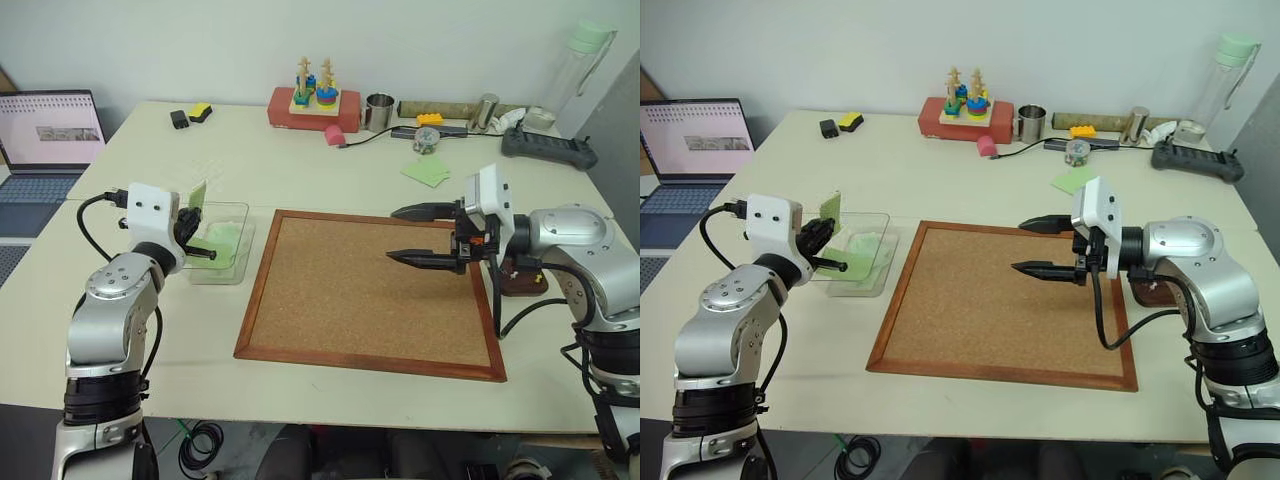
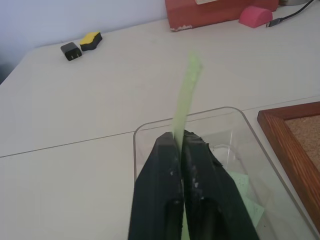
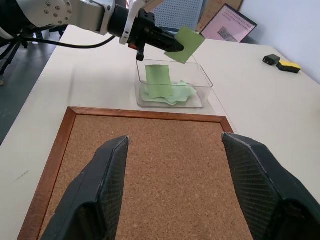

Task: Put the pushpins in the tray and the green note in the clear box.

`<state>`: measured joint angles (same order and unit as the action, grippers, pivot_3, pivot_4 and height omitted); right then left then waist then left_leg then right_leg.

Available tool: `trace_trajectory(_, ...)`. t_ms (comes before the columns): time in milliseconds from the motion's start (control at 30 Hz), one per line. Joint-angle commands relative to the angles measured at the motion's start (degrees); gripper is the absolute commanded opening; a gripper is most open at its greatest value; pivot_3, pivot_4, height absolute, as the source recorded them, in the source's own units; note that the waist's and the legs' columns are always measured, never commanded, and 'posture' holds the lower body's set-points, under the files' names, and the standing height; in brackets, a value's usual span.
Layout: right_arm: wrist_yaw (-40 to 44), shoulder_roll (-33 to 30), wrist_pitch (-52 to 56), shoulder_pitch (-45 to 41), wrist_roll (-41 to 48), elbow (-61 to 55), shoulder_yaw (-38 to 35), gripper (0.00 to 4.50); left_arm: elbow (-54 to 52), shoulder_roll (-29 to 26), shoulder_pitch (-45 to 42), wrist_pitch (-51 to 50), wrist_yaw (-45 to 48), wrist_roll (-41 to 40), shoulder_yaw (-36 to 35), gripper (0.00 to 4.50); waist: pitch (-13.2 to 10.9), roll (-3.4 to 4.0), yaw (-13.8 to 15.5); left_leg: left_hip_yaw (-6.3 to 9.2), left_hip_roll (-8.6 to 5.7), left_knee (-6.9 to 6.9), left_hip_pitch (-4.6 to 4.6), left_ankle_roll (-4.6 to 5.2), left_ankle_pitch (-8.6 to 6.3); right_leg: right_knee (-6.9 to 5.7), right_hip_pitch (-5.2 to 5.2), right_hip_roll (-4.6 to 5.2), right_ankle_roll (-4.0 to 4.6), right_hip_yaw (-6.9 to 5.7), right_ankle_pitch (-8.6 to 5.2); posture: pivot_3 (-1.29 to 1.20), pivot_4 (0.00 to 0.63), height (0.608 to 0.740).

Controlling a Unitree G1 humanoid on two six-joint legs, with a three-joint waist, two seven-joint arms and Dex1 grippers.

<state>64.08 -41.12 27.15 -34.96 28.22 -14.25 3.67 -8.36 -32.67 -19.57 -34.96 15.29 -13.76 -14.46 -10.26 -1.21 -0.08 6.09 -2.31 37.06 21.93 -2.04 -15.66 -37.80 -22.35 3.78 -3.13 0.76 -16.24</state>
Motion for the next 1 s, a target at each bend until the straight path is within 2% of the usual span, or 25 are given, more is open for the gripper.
trace_trajectory(33, -0.3, 0.2, 1.1, -0.4, 1.4, -2.7, -0.6, 3.10, -1.0, -0.8, 0.1, 1.0, -0.7, 1.2, -1.5, 1.18, 0.0, 0.00, 0.0, 0.00, 0.00, 0.00, 0.00, 0.00, 0.00, 0.00, 0.00, 0.00, 0.00, 0.01, 0.00, 0.00, 0.150, 0.740)
trace_trajectory(333, -0.5, -0.4, 1.6, 0.7, 0.9, -3.0, -1.1, 3.10, -4.7, -1.0, 0.8, -1.3, 1.3, -1.1, -1.9, 2.77, 0.0, 0.00, 0.0, -0.01, 0.00, 0.00, 0.00, 0.00, 0.00, -0.01, 0.00, 0.00, 0.00, 0.01, 0.00, 0.00, 0.150, 0.740)
trace_trajectory(467, -0.7, -2.5, 0.8, 3.0, -0.1, -2.7, -2.8, 3.10, -10.4, -2.8, 2.6, -5.0, 8.2, -7.6, -2.9, 3.56, 0.0, 0.00, 0.0, -0.01, 0.00, 0.01, 0.00, 0.00, 0.00, -0.01, 0.00, 0.00, 0.00, 0.01, 0.00, 0.00, 0.150, 0.740)
trace_trajectory(600, -0.7, -6.6, -2.9, 8.2, -3.4, -1.3, -5.4, 3.10, -15.8, -12.2, 9.1, -1.3, 17.0, -4.7, -0.2, 3.56, 0.0, 0.03, 0.0, -0.06, 0.00, -0.03, 0.00, 0.00, 0.00, 0.04, -0.01, 0.02, 0.00, 0.05, 0.00, 0.00, 0.150, 0.740)
trace_trajectory(767, 1.2, -13.9, -7.9, 18.4, -7.2, 2.5, -11.0, 3.10, -12.8, -21.2, 18.2, 0.9, 30.8, -8.5, -6.8, 3.56, 0.0, 0.05, 0.0, -0.12, 0.01, -0.04, -0.04, 0.04, -0.02, 0.03, 0.02, 0.03, 0.01, 0.07, -0.01, 0.00, 0.150, 0.740)
trace_trajectory(867, 1.8, -16.5, -10.9, 24.6, -7.8, 6.9, -16.5, 3.10, -9.6, -23.9, 23.6, 3.1, 37.0, -9.5, -11.2, 3.56, 0.0, 0.06, 0.0, -0.15, 0.03, -0.04, -0.04, 0.24, -0.13, -0.01, 0.03, 0.03, 0.02, 0.05, -0.01, 0.00, 0.150, 0.740)
trace_trajectory(1000, 2.2, -18.0, -11.3, 29.6, -6.9, 11.6, -22.8, 3.10, -7.4, -23.8, 28.2, 3.7, 40.7, -10.9, -15.6, 3.56, 0.0, 0.08, -0.1, -0.25, 0.04, -0.04, -0.11, 0.27, -0.15, -0.04, 0.07, 0.03, 0.05, 0.08, 0.00, 0.00, 0.150, 0.740)
